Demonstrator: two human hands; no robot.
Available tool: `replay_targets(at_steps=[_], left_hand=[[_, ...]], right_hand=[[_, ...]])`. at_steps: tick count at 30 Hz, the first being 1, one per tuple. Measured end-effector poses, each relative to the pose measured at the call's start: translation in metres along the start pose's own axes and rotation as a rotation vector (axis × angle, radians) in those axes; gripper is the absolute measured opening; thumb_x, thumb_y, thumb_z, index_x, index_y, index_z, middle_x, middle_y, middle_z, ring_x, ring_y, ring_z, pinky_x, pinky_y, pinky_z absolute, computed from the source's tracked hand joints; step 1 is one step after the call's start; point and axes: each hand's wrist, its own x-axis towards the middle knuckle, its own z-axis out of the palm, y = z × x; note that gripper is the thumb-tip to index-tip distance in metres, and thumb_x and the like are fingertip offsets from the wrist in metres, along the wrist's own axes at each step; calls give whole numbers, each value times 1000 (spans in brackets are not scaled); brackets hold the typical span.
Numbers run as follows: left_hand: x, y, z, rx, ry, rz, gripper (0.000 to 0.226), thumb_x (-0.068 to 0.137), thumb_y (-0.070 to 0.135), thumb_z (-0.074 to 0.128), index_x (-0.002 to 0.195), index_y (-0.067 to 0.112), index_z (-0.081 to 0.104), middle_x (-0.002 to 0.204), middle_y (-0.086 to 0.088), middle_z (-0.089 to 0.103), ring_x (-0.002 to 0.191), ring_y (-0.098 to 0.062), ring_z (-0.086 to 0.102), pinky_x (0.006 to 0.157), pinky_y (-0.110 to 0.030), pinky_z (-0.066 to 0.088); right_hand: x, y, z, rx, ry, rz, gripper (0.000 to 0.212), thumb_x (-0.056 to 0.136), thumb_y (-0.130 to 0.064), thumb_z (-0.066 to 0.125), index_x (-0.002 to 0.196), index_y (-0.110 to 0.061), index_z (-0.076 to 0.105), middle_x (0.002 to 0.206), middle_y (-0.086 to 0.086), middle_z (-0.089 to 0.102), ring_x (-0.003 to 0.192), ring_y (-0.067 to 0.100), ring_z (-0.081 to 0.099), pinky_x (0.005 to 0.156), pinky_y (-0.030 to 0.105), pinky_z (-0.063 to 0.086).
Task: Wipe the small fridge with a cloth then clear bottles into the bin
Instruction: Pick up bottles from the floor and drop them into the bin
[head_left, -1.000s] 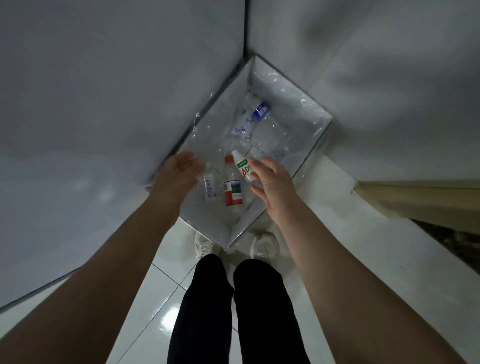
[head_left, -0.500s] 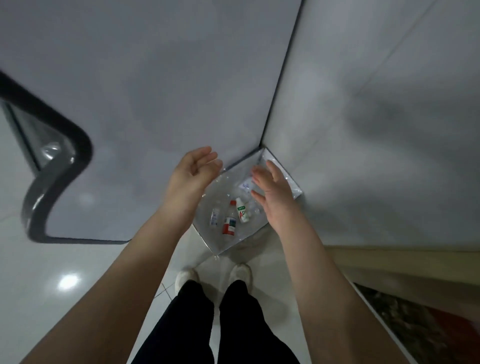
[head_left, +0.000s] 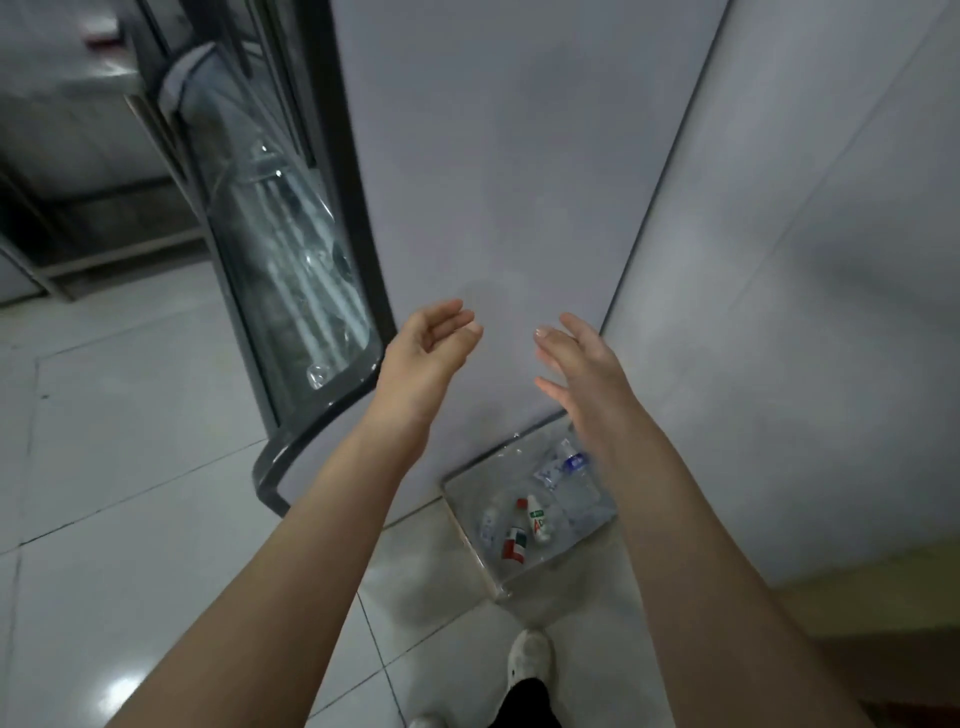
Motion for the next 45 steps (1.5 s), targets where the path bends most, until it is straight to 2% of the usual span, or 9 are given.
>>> replay_targets(at_steps=[5, 10, 15, 20, 24, 31, 34, 38, 45], left_hand=[[-41, 33, -38, -27, 72, 45, 29, 88, 16, 62, 116, 17, 55, 114, 3, 63, 108, -8, 58, 89, -25, 46], [-88, 57, -58, -74, 167, 73, 34, 87, 18, 64, 119, 16, 55, 108, 5, 64, 109, -12, 59, 94, -28, 47], [-141, 69, -70, -90, 287, 133, 30, 86, 20, 65, 115, 18, 56, 119, -3, 62, 112, -14, 59, 97, -31, 46], [-205, 71, -83, -114, 430, 176, 28, 86, 19, 63, 113, 19, 56, 119, -6, 61, 112, -17, 58, 97, -36, 46], [-258, 77, -105, -114, 553, 207, 20, 88, 18, 61, 108, 22, 56, 118, -5, 60, 111, -17, 58, 95, -33, 47], [-331, 96, -172, -128, 758, 261, 26, 88, 18, 61, 114, 18, 55, 119, -5, 60, 112, -17, 57, 99, -37, 45], [-357, 102, -209, -155, 829, 282, 24, 88, 18, 62, 111, 19, 57, 118, -5, 61, 110, -15, 58, 96, -34, 46], [-388, 107, -269, -172, 917, 308, 22, 87, 15, 62, 107, 20, 58, 116, -5, 62, 109, -15, 59, 93, -32, 47], [-432, 122, -390, -164, 971, 316, 18, 86, 16, 63, 104, 20, 59, 116, -5, 63, 111, -16, 59, 95, -34, 47]], right_hand=[[-43, -19, 30, -23, -49, -61, 57, 90, -22, 59, 141, -16, 33, 134, 1, 50, 115, 11, 53, 101, 39, 43], [-75, -38, 53, -23, -128, -119, 57, 91, -22, 59, 141, -15, 33, 127, 0, 51, 110, 13, 54, 94, 35, 46], [-117, -49, 73, -31, -276, -142, 57, 90, -20, 59, 141, -13, 34, 113, -4, 55, 111, 15, 54, 97, 39, 44], [-161, -46, 81, -61, -422, -151, 57, 89, -25, 61, 140, -18, 36, 115, -7, 56, 111, 13, 56, 95, 35, 48], [-200, -36, 105, -80, -571, -119, 56, 91, -24, 59, 141, -17, 35, 130, -1, 50, 114, 15, 54, 99, 39, 45], [-262, -19, 183, -125, -773, -115, 59, 89, -26, 61, 141, -20, 34, 129, -1, 51, 113, 13, 53, 95, 34, 47], [-285, -10, 223, -139, -835, -109, 58, 89, -26, 61, 141, -20, 35, 126, -2, 52, 112, 14, 53, 97, 38, 46], [-317, 9, 284, -123, -889, -81, 55, 89, -24, 61, 139, -19, 37, 114, -6, 56, 110, 15, 55, 97, 40, 47], [-374, 43, 402, -107, -903, -53, 54, 90, -22, 59, 139, -17, 36, 118, -1, 54, 105, 15, 57, 90, 35, 49]])
